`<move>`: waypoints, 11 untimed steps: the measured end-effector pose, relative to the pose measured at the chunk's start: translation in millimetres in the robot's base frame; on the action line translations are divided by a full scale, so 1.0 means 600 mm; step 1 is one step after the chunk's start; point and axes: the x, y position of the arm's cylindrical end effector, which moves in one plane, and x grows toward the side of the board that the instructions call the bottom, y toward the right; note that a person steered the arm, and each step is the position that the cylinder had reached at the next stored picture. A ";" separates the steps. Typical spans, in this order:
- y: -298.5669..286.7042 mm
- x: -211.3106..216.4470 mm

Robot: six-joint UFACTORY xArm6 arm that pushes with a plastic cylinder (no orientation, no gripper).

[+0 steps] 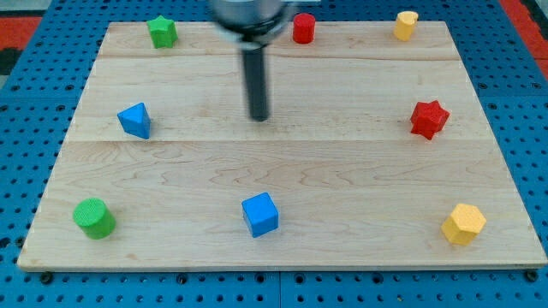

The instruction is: Push the blue triangle a bit left

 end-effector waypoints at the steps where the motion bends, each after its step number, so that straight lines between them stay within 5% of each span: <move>1: 0.065 -0.073; 3: 0.405 -0.193; 4: 0.485 -0.284; 9: 0.227 -0.314; 11: 0.161 -0.254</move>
